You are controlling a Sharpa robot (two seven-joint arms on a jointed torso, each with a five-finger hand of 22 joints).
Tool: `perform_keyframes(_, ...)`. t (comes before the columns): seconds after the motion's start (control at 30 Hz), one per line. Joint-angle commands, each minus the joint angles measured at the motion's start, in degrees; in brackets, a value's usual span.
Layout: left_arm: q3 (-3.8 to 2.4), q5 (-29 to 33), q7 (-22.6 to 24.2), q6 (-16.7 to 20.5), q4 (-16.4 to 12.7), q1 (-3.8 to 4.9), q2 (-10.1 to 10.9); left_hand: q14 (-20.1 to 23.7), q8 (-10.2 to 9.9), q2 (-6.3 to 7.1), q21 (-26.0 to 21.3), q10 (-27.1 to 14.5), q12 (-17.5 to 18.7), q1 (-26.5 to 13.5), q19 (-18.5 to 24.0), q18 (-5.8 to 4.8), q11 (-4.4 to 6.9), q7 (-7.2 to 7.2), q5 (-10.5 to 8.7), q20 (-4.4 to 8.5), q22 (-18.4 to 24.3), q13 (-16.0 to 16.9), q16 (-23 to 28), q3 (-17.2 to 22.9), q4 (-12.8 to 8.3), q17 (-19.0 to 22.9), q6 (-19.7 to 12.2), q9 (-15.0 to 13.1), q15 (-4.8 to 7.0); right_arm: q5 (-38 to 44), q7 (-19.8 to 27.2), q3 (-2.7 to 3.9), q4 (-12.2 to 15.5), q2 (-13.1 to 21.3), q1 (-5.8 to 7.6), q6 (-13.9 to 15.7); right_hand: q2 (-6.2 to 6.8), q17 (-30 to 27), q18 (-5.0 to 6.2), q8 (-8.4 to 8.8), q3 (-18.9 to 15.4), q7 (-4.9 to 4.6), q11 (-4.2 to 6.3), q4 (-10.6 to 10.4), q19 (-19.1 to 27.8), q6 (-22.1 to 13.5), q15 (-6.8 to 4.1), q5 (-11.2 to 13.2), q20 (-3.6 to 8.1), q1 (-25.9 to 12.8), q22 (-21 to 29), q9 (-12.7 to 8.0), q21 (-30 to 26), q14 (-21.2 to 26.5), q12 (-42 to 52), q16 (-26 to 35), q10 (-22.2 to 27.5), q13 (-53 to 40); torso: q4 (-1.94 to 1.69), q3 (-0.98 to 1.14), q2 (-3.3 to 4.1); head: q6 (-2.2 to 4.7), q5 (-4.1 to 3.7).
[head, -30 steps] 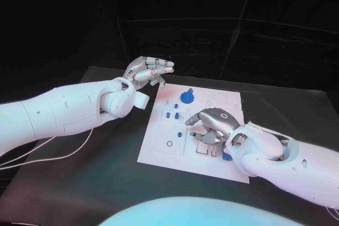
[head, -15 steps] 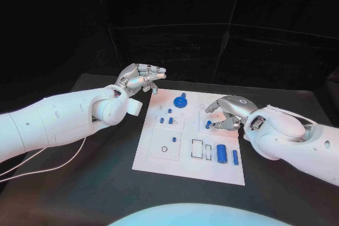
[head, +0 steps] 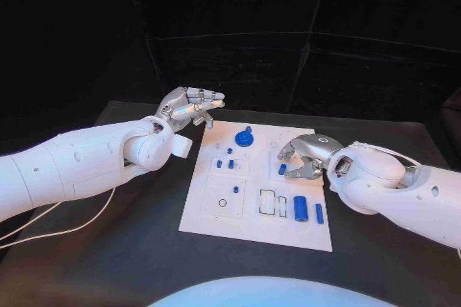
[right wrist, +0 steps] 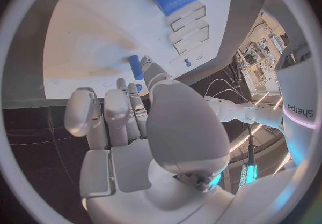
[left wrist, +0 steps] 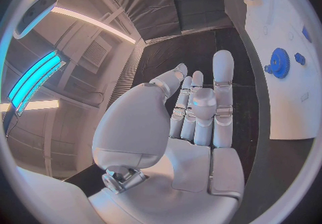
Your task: Assemble the parts on the task board
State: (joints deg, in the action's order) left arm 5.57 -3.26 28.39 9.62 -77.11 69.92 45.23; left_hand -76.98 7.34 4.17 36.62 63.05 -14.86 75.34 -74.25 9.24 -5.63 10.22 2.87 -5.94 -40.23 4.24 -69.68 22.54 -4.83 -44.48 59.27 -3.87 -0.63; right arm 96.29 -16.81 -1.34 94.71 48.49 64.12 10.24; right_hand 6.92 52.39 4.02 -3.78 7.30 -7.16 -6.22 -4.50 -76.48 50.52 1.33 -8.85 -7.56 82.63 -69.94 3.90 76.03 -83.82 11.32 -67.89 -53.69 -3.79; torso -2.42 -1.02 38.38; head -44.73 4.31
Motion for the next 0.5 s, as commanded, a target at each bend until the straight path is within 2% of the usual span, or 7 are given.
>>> perform_keyframes(0.03, -0.05, 0.2, 0.2, -0.7, 0.0, 0.08, 0.0, 0.1, -0.2, 0.34, -0.3, -0.4, -0.2, 0.1, 0.3, 1.13, -0.09, -0.14, 0.13, -0.11, 0.1, -0.1, -0.1, -0.3, -0.1, 0.1, -0.4, 0.1, 0.03, -0.4, 0.5, 0.0, -0.2, -0.4, 0.09, -2.7, -1.0, -0.1, 0.95, -0.18, 0.1, -0.95, 0.15, -0.1, -0.1, 0.6, -0.28, 0.1, 0.3, 0.5, -0.2, 0.1, -0.1, -0.1, 0.5, 0.1, -1.5, 0.0, -0.01, -0.05, 0.06, -0.12, 0.02)
perform_keyframes(0.13, -0.05, 0.2, 0.2, -0.8, 0.0, 0.08, 0.0, 0.1, -0.2, 0.34, -0.3, -0.4, -0.2, 0.1, 0.3, 1.13, -0.09, -0.14, 0.13, -0.11, 0.1, -0.1, -0.1, -0.3, -0.1, 0.1, -0.4, 0.1, 0.03, -0.7, 0.8, 0.0, -0.6, -0.7, 0.09, -3.0, -1.97, 0.1, 0.89, -0.28, 0.6, -1.49, 0.46, -0.1, -0.3, 1.3, -0.49, 0.1, 0.39, 0.8, -0.4, 0.2, 0.1, -0.2, 0.8, -0.1, -3.7, 0.1, -0.02, -0.03, 0.04, -0.21, 0.06)
perform_keyframes(0.27, -0.05, 0.2, 0.2, -0.7, -0.1, 0.08, 0.0, 0.1, -0.2, 0.34, -0.3, -0.4, -0.2, 0.1, 0.3, 1.13, -0.09, -0.14, 0.13, -0.11, 0.1, -0.1, -0.1, -0.3, -0.1, 0.1, -0.4, 0.1, 0.03, -0.8, 1.0, -0.01, -1.3, -1.2, 0.09, -3.7, -3.41, 1.3, 0.62, -1.21, 3.3, -1.57, 1.17, -0.3, -1.1, 4.6, -1.18, 1.2, 0.96, 1.7, -1.5, 0.5, 0.9, -0.5, 0.6, -1.1, -8.9, 0.3, -0.03, -0.06, 0.03, -0.47, 0.02)
perform_keyframes(0.5, -0.05, 0.2, 0.3, -0.6, 0.0, 0.08, 0.0, 0.2, -0.2, 0.31, -0.3, -0.4, -0.3, 0.1, 0.2, 1.13, -0.08, -0.15, 0.14, -0.13, 0.1, 0.0, -0.1, -0.4, -0.1, 0.2, -0.4, 0.1, 0.02, -0.9, 1.7, -0.01, -1.9, -1.8, 0.07, -3.3, -3.43, 2.1, 0.4, -1.62, 6.7, -1.64, 1.34, -0.5, -1.8, 7.2, -1.27, 1.9, 1.16, 2.0, -2.5, 0.4, 1.6, -0.7, -1.2, -1.9, -11.6, 0.3, 0.07, 0.02, 0.03, -0.75, 0.13)
